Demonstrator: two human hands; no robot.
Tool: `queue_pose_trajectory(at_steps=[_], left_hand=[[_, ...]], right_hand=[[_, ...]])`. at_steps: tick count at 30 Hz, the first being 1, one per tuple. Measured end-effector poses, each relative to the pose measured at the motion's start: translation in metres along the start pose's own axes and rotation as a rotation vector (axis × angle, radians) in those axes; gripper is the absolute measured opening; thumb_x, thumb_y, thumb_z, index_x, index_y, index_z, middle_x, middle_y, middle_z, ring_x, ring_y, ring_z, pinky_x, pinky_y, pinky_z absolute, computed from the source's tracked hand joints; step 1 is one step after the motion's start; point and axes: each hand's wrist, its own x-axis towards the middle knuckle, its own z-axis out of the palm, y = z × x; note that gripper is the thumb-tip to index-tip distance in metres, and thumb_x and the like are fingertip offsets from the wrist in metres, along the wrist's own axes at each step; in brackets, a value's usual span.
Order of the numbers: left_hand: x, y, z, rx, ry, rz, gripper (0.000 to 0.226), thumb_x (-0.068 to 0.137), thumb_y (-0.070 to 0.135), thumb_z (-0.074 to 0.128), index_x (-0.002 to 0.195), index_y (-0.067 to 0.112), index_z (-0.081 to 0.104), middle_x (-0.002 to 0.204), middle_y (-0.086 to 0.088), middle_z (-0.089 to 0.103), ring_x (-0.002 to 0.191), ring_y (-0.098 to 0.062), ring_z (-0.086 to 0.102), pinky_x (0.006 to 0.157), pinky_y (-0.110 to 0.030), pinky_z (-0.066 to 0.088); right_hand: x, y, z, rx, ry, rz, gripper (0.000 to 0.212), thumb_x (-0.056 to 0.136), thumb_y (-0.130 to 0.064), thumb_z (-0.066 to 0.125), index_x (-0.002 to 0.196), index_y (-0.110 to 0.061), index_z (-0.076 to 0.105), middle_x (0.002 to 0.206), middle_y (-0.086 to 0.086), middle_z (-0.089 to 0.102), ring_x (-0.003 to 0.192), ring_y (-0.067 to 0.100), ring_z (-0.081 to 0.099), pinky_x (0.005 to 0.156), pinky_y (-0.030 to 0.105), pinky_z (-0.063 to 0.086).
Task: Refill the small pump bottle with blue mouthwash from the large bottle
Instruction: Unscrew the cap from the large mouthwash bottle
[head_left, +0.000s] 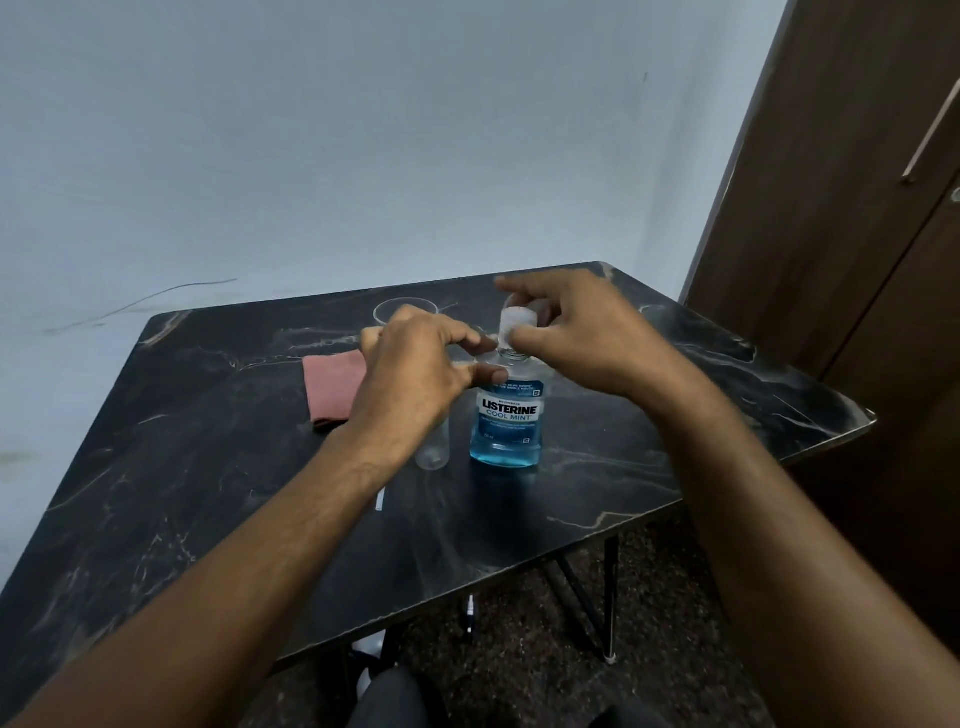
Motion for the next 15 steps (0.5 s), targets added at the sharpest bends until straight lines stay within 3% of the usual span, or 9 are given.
queue_pose_trajectory(at_steps=[3, 5, 9, 11, 13, 15], left_hand=[[0.000, 0.000, 0.002, 0.029, 0.011, 0.011, 0.038, 0.062, 0.057, 0.084, 0.094, 0.036, 0.079, 0.087, 0.028, 0.059, 0.109, -0.002, 0.045, 0.087, -0.029, 0.019], [-0.001, 0.000, 0.002, 0.024, 0.012, 0.022, 0.040, 0.061, 0.059, 0.082, 0.094, 0.036, 0.078, 0.088, 0.027, 0.059, 0.107, 0.000, 0.044, 0.085, -0.028, 0.017], [-0.002, -0.001, 0.002, 0.055, -0.013, 0.013, 0.043, 0.060, 0.066, 0.077, 0.096, 0.041, 0.077, 0.105, 0.021, 0.066, 0.119, -0.007, 0.045, 0.080, -0.025, 0.013], [-0.001, -0.001, 0.002, 0.065, -0.026, 0.001, 0.052, 0.057, 0.072, 0.069, 0.098, 0.042, 0.077, 0.112, 0.016, 0.066, 0.121, -0.009, 0.044, 0.085, -0.027, 0.015], [0.000, 0.000, 0.002, 0.060, -0.021, 0.002, 0.059, 0.053, 0.074, 0.062, 0.099, 0.042, 0.078, 0.114, 0.014, 0.065, 0.120, -0.008, 0.044, 0.087, -0.029, 0.017], [0.000, 0.002, 0.002, 0.054, -0.014, 0.003, 0.057, 0.053, 0.073, 0.063, 0.097, 0.040, 0.078, 0.113, 0.015, 0.066, 0.120, -0.008, 0.044, 0.087, -0.029, 0.017]], right_hand=[[0.000, -0.004, 0.006, -0.116, 0.069, 0.025, 0.055, 0.082, -0.050, 0.075, 0.125, -0.017, 0.067, 0.118, 0.002, 0.066, 0.105, 0.016, 0.062, 0.088, 0.037, 0.055], [0.001, -0.005, 0.008, -0.074, 0.086, 0.003, 0.045, 0.082, -0.043, 0.078, 0.116, -0.014, 0.072, 0.112, 0.002, 0.071, 0.100, 0.013, 0.064, 0.082, 0.033, 0.055], [0.003, -0.008, 0.002, -0.078, 0.061, -0.047, 0.046, 0.087, -0.017, 0.073, 0.133, -0.014, 0.065, 0.130, 0.003, 0.069, 0.114, 0.013, 0.064, 0.081, 0.013, 0.041], [0.004, -0.008, -0.002, -0.129, 0.046, -0.076, 0.047, 0.090, -0.009, 0.068, 0.136, -0.016, 0.063, 0.133, 0.003, 0.066, 0.120, 0.016, 0.060, 0.083, 0.012, 0.036], [0.005, -0.008, -0.006, -0.152, 0.028, -0.091, 0.046, 0.092, -0.009, 0.068, 0.137, -0.018, 0.062, 0.133, 0.002, 0.064, 0.115, 0.015, 0.059, 0.083, 0.017, 0.037], [0.003, -0.005, -0.010, -0.145, 0.031, -0.091, 0.042, 0.093, -0.012, 0.068, 0.135, -0.018, 0.063, 0.131, 0.001, 0.065, 0.102, 0.007, 0.053, 0.073, 0.010, 0.034]])
